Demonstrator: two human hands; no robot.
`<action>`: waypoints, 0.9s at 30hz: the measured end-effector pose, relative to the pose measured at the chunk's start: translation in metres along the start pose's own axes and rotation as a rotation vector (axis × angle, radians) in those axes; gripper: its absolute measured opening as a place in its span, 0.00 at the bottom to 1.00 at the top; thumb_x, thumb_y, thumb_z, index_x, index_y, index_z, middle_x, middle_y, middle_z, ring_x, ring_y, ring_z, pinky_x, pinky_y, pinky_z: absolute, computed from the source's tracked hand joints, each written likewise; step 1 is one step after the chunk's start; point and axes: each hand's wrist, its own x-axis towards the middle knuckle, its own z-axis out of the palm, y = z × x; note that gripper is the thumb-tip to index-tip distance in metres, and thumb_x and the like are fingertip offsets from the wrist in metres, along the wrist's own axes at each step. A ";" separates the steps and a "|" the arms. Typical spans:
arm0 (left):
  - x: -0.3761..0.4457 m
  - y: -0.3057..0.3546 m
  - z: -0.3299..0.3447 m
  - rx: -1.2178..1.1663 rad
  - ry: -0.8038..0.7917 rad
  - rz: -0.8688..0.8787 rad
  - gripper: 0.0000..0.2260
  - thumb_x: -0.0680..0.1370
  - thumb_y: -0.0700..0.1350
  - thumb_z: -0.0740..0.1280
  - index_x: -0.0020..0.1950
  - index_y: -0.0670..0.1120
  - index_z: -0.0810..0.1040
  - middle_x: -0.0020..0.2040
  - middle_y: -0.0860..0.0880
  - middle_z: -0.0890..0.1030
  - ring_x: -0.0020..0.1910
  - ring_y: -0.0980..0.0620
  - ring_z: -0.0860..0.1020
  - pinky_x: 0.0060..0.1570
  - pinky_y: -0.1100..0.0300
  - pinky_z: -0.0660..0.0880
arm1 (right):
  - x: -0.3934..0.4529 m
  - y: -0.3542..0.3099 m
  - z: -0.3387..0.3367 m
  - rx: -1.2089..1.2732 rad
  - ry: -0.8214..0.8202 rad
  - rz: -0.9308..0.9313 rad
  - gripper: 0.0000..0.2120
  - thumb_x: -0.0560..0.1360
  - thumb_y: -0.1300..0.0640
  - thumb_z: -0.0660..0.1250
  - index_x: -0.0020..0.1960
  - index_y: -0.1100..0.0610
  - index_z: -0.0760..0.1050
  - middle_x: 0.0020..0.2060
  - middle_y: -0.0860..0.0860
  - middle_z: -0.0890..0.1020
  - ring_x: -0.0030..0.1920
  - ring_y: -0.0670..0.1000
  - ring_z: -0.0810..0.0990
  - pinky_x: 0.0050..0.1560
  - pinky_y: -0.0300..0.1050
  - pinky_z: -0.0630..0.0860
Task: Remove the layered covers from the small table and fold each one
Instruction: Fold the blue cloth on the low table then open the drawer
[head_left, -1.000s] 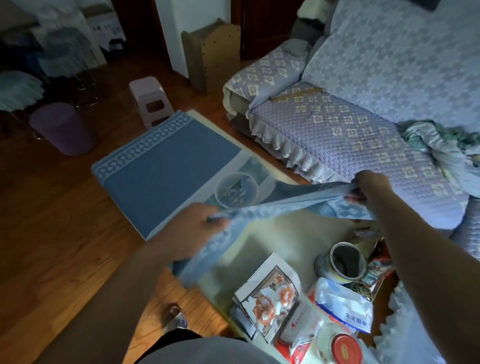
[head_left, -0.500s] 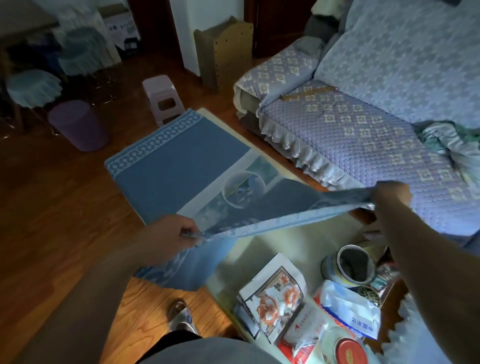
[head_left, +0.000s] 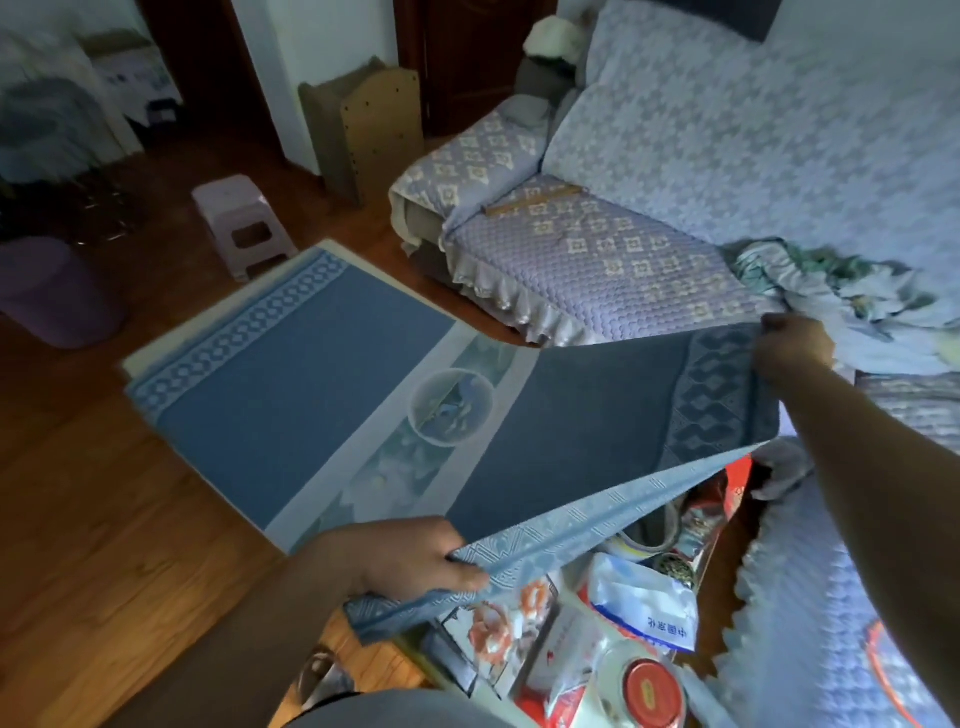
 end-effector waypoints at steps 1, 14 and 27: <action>-0.003 -0.008 -0.002 -0.026 0.023 0.002 0.20 0.78 0.62 0.66 0.40 0.45 0.76 0.34 0.52 0.74 0.34 0.56 0.71 0.40 0.58 0.67 | -0.003 -0.006 0.009 -0.028 -0.026 -0.031 0.23 0.74 0.60 0.67 0.69 0.55 0.77 0.64 0.60 0.80 0.63 0.62 0.78 0.66 0.50 0.73; -0.101 -0.185 -0.117 0.038 0.822 -0.357 0.17 0.81 0.52 0.68 0.36 0.44 0.74 0.31 0.51 0.71 0.30 0.56 0.69 0.30 0.63 0.61 | -0.037 -0.241 0.153 0.623 -0.377 -0.007 0.09 0.75 0.69 0.67 0.50 0.59 0.70 0.35 0.54 0.81 0.33 0.50 0.83 0.27 0.44 0.80; -0.041 -0.515 -0.344 -0.276 0.792 -0.436 0.16 0.81 0.51 0.68 0.35 0.47 0.74 0.27 0.50 0.72 0.26 0.55 0.72 0.28 0.63 0.65 | -0.053 -0.473 0.517 0.280 -0.488 -0.044 0.24 0.75 0.55 0.67 0.69 0.59 0.71 0.62 0.55 0.76 0.60 0.55 0.77 0.41 0.48 0.82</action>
